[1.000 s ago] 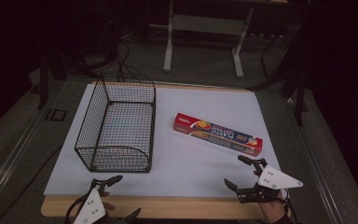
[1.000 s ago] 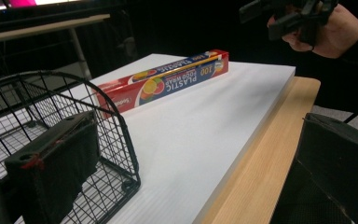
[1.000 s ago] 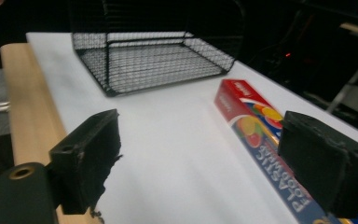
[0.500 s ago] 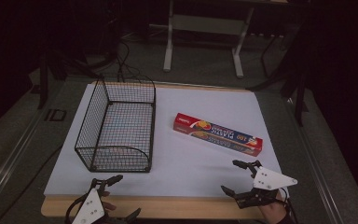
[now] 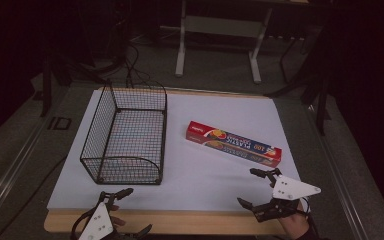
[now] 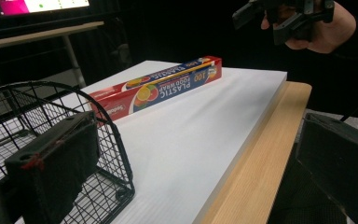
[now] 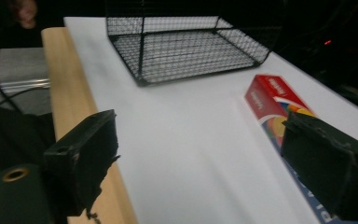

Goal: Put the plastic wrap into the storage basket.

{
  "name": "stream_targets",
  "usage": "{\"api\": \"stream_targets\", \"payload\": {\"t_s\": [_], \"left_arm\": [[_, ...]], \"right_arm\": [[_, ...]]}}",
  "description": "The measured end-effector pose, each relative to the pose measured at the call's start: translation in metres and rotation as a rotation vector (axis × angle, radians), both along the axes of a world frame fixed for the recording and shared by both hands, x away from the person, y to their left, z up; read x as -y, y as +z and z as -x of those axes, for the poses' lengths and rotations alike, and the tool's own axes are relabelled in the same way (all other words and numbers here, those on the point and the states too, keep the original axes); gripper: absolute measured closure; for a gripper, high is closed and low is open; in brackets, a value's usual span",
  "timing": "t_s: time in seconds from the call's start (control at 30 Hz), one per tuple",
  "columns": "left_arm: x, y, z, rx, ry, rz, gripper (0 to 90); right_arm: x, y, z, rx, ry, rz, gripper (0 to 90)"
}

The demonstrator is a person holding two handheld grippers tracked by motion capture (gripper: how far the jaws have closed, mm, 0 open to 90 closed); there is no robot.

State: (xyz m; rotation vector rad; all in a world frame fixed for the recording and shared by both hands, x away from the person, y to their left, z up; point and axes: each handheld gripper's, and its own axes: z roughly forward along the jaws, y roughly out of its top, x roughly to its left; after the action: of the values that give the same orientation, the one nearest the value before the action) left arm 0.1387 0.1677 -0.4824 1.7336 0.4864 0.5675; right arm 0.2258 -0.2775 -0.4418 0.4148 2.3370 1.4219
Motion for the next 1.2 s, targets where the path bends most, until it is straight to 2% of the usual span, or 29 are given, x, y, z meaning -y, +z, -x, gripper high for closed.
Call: {"api": "stream_targets", "payload": {"t_s": [0.03, 0.1, 0.3, 0.57, 0.7, 0.9, 0.97, 1.0, 1.07, 1.13, 1.17, 1.2], "left_arm": [[0.0, 0.0, -0.001, -0.001, -0.001, -0.002, 0.0], [0.001, 0.0, -0.001, -0.001, -0.003, -0.003, 0.0], [0.002, 0.0, -0.001, -0.001, -0.004, -0.007, 0.0], [0.001, 0.0, -0.001, -0.002, -0.002, -0.004, 0.0], [0.001, 0.0, -0.001, -0.004, -0.002, -0.004, 0.0], [0.001, 0.0, -0.001, -0.003, -0.004, -0.007, 0.0], [0.001, -0.001, -0.001, -0.004, -0.004, -0.006, 0.0], [0.001, -0.001, -0.001, -0.006, -0.005, -0.005, 0.0], [0.001, 0.0, -0.001, -0.004, -0.005, -0.006, 0.0], [0.001, -0.001, -0.001, -0.006, -0.006, -0.006, 0.0], [0.001, -0.001, -0.001, -0.006, -0.006, -0.006, 0.0], [0.001, -0.001, -0.001, -0.006, -0.006, -0.006, 0.0]], "right_arm": [[0.002, 0.002, -0.002, 0.01, -0.021, 0.008, 10.1], [0.003, 0.005, -0.004, 0.002, -0.026, 0.012, 10.1], [0.006, 0.014, -0.014, 0.003, -0.028, -0.004, 10.1], [0.002, 0.028, -0.028, 0.035, -0.027, -0.003, 10.1], [0.003, 0.032, -0.041, 0.018, -0.022, -0.005, 10.1], [0.01, 0.037, -0.059, 0.001, -0.071, -0.019, 9.5], [0.01, 0.037, -0.064, 0.017, -0.128, 0.003, 9.6], [0.01, 0.037, -0.067, 0.014, -0.138, 0.022, 9.6], [0.012, 0.036, -0.073, -0.015, -0.109, 0.035, 9.6], [0.012, 0.034, -0.078, -0.008, -0.116, 0.035, 9.6], [0.012, 0.033, -0.081, -0.017, -0.104, 0.049, 9.6], [0.012, 0.032, -0.083, -0.004, -0.116, 0.065, 9.6]]}}
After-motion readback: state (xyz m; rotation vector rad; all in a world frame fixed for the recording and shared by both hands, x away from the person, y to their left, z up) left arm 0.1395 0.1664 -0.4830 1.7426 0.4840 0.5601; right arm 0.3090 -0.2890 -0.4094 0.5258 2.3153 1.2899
